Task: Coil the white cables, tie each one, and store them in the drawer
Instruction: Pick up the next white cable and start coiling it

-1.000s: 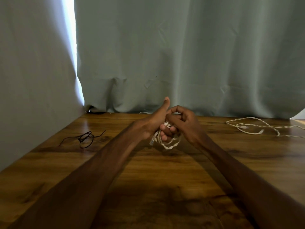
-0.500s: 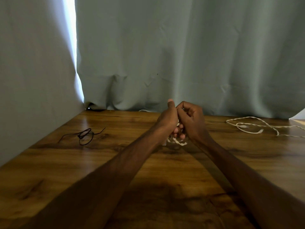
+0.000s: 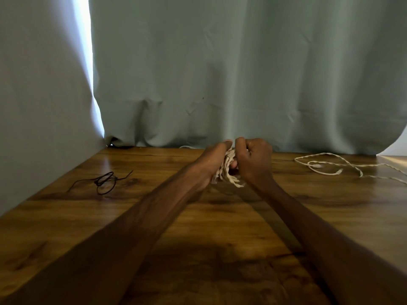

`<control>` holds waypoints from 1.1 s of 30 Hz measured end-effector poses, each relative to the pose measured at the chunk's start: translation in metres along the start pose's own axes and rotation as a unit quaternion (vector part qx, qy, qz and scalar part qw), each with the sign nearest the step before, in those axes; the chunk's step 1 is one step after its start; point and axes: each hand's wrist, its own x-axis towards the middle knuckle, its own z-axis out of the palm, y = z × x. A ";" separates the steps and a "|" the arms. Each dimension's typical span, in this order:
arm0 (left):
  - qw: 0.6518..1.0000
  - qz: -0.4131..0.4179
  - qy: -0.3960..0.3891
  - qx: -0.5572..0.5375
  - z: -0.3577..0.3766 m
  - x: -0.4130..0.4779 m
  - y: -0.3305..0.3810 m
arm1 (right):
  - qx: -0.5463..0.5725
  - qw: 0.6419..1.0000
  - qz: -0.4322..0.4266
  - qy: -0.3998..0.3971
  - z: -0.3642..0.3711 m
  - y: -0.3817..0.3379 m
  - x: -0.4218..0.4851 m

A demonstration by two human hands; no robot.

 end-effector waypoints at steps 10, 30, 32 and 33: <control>0.984 -0.019 -0.175 -0.030 0.005 -0.010 -0.006 | -0.004 0.998 0.056 0.031 -0.014 0.016 0.006; 0.997 0.052 0.051 -0.003 -0.014 0.012 -0.007 | 0.204 0.939 0.235 -0.147 0.000 -0.004 -0.011; 0.995 0.064 0.079 -0.007 -0.027 0.012 -0.002 | 0.224 0.927 0.266 -0.140 0.003 -0.016 -0.015; 0.992 0.072 0.098 -0.017 -0.037 0.009 0.002 | 0.228 0.924 0.269 -0.146 0.005 -0.020 -0.019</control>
